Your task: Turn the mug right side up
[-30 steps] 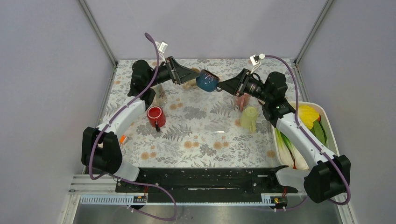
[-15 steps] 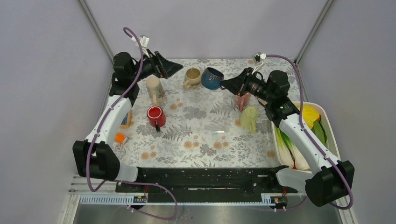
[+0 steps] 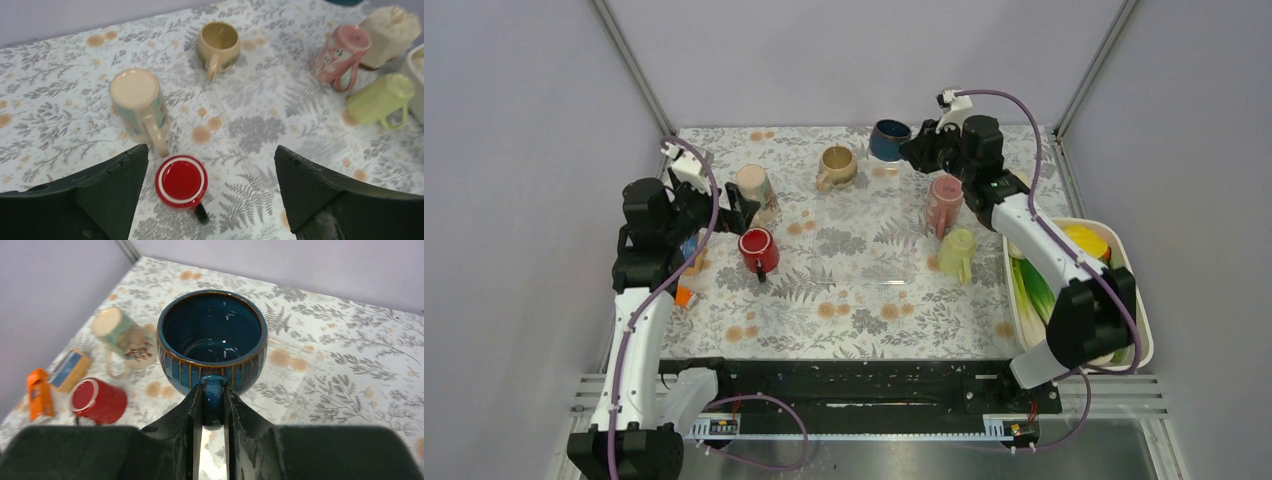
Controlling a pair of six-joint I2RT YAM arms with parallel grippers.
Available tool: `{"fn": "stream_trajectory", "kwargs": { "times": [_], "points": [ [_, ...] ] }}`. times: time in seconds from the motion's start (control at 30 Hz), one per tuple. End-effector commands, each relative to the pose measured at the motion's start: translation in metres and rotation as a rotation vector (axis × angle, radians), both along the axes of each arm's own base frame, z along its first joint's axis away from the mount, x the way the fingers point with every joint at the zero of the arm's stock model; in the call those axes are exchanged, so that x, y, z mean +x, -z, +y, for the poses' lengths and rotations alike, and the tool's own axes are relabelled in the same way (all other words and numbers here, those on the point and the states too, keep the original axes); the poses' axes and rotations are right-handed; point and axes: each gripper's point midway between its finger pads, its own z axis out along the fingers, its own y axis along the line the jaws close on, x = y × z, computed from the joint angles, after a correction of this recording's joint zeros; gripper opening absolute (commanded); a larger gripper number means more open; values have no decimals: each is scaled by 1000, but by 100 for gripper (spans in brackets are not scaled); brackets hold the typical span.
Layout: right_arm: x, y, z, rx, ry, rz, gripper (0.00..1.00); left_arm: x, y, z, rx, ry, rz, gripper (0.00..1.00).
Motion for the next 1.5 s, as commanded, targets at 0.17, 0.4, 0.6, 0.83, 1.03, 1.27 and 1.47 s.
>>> {"fn": "stream_trajectory", "kwargs": {
  "times": [0.17,0.4,0.6,0.83,1.03,1.27,1.47],
  "points": [
    [76,3,2,-132,92,-103,0,-48,84,15,243,59,114,99],
    [103,37,10,-184,82,-77,0,-56,100,12,232,77,145,99],
    [127,74,17,-233,76,-20,0,-63,100,13,234,79,124,99],
    [146,107,19,-307,72,24,0,-66,99,15,225,83,116,99],
    [149,135,21,-352,48,78,0,-66,101,17,226,82,119,99],
    [151,159,20,-388,32,114,0,-66,100,17,218,88,117,99],
    [152,169,20,-398,31,139,0,-67,101,16,214,95,116,99]
  ]
}}
